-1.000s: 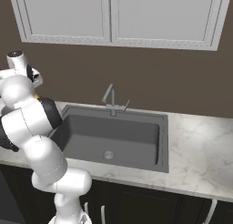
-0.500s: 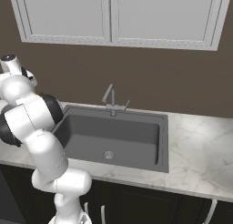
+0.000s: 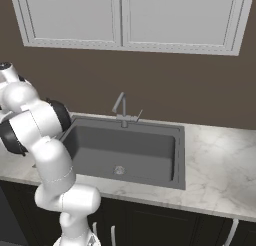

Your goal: Dump the corn from the pot into the sink. Then turn on the water and wash the corn. Then turn off the water and put the corn back in the pot.

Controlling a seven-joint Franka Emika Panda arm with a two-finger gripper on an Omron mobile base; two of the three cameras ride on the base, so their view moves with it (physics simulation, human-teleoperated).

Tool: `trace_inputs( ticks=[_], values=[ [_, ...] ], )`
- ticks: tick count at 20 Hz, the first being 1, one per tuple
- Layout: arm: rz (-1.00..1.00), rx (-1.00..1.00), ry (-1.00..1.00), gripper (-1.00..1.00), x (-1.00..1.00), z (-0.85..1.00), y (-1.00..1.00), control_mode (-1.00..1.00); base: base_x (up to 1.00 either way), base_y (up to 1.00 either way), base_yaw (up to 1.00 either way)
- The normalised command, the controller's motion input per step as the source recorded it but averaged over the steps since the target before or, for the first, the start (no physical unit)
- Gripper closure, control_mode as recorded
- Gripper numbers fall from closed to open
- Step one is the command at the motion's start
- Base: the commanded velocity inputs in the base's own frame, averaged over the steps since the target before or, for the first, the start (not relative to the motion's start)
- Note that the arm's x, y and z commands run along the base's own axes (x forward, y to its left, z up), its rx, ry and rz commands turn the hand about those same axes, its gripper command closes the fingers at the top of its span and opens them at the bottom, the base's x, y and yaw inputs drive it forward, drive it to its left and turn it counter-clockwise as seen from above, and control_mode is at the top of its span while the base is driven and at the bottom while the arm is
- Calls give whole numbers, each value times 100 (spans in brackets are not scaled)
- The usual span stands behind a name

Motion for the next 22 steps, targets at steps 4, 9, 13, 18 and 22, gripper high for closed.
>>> trace_inputs(
  ticks=[4, 9, 13, 18, 22],
  values=[
    [0, 0, 0, 100, 0, -10, 18, -100, 0, 0, 0],
    [0, 0, 0, 100, 0, -21, 9, -100, 0, 0, 0],
    [0, 0, 0, 100, 0, -23, 5, -100, 0, 0, 0],
    [0, 0, 0, 100, 5, -23, 9, -100, 0, 0, 0],
    [0, 0, 0, 100, 12, -20, 8, -100, 0, 0, 0]
  ],
)
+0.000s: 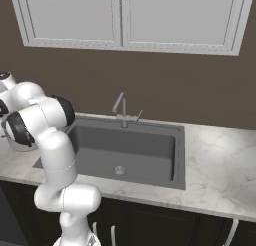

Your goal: Dump the corn from the pot into the sink. Then turn on the water and wash the corn. Then turn off the water and put the corn back in the pot.

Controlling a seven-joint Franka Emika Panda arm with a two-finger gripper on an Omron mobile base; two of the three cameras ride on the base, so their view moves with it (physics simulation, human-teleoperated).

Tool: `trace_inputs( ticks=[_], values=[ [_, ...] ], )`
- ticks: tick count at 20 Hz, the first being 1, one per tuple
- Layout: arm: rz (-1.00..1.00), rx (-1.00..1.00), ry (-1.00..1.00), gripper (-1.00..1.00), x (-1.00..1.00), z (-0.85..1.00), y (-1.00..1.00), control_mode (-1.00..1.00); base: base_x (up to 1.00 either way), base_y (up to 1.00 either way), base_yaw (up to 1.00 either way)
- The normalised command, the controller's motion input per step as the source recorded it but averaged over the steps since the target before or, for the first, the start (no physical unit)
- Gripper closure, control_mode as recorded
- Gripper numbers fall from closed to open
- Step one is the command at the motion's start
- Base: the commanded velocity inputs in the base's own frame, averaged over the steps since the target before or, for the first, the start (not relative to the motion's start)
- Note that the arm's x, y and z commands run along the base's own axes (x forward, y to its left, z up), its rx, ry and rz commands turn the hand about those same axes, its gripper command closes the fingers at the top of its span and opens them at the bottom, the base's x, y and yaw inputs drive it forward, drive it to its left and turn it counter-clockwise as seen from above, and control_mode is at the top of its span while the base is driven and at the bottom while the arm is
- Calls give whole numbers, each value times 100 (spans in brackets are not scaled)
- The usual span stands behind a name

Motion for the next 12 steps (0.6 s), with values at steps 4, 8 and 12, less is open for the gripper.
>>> trace_inputs(
  ticks=[4, 8, 12],
  values=[
    [0, 0, 0, 100, 18, -15, 10, -100, 0, 0, 0],
    [0, 0, 0, 100, 18, -17, 16, -100, 0, 0, 0],
    [0, 0, 0, 100, 18, -26, 14, -100, 0, 0, 0]
  ],
)
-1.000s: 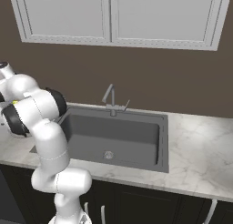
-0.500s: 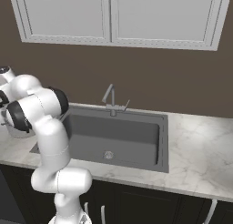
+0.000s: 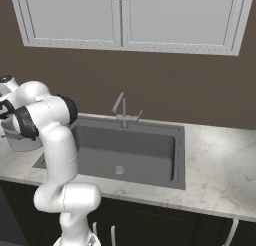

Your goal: Dump the corn from the pot into the sink. Then turn on the water and wash the corn. Then turn off the water and put the corn back in the pot.

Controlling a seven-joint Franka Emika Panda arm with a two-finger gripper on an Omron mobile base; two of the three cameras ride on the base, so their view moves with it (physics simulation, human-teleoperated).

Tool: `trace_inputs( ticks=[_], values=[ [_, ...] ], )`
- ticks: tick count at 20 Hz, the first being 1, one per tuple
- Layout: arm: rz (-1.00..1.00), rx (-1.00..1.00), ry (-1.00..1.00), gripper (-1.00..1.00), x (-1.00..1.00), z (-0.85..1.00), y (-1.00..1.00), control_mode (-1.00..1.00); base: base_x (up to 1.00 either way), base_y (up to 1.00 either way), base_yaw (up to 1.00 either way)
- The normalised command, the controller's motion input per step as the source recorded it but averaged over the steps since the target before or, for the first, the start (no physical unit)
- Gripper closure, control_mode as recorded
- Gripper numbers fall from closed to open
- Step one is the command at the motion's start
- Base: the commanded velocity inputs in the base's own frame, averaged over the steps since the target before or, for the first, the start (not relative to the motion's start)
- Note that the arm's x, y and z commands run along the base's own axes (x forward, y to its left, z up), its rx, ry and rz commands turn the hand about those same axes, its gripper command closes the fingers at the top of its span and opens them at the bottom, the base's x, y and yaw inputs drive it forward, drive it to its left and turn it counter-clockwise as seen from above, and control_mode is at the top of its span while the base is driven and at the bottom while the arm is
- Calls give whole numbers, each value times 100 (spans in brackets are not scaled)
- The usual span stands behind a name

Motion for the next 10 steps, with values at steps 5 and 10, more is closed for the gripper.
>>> trace_inputs(
  ticks=[5, 10],
  values=[
    [0, 0, 0, 100, 20, -20, 10, -100, 0, 0, 0],
    [0, 0, 0, 100, 23, -16, 9, -100, 0, 0, 0]
  ],
)
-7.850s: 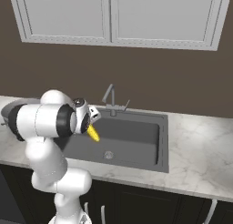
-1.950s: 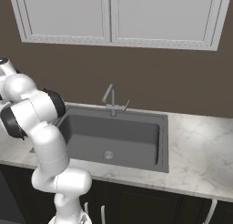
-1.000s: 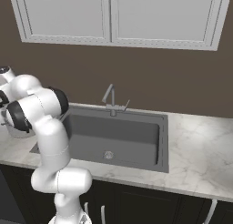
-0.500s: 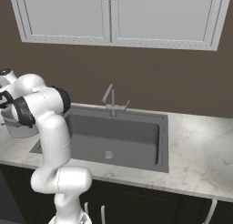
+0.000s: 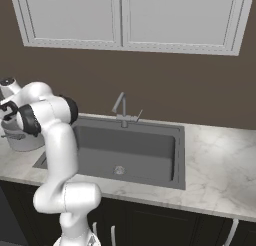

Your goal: Dump the corn from the pot into the sink. Then turn on the water and wash the corn. Then turn off the water and put the corn back in the pot.

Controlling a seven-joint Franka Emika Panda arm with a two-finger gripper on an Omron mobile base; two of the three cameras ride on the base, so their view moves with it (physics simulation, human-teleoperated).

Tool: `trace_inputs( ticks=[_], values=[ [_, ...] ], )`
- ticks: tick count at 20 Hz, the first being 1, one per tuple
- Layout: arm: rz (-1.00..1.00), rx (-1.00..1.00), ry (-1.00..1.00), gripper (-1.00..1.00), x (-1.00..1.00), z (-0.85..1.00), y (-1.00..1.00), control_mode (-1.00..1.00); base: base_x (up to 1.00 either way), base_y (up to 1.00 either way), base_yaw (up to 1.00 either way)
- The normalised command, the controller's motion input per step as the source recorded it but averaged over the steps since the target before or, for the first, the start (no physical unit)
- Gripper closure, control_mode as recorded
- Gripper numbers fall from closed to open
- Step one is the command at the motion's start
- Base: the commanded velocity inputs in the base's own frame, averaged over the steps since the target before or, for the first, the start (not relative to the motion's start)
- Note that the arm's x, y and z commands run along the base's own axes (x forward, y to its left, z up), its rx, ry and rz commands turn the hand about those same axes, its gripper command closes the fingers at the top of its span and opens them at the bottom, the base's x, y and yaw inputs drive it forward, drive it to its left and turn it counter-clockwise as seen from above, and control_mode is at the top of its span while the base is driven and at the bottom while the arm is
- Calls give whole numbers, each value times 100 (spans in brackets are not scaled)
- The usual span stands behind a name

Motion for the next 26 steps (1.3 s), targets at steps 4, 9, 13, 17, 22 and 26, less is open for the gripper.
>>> trace_inputs(
  ticks=[4, 9, 13, 17, 22, 26],
  values=[
    [0, 0, 0, 100, 12, -13, 1, -100, 0, 0, 0],
    [0, 0, 5, 100, 7, -2, 0, -100, 0, 0, 0],
    [0, 0, 4, 100, 4, -9, 1, -100, 0, 0, 0],
    [0, 0, 3, -100, 3, -7, 1, -100, 0, 0, 0],
    [0, 0, 1, -100, 2, -1, 1, -100, 0, 0, 0],
    [0, 0, 0, -100, -1, 13, 0, -100, 0, 0, 0]
  ],
)
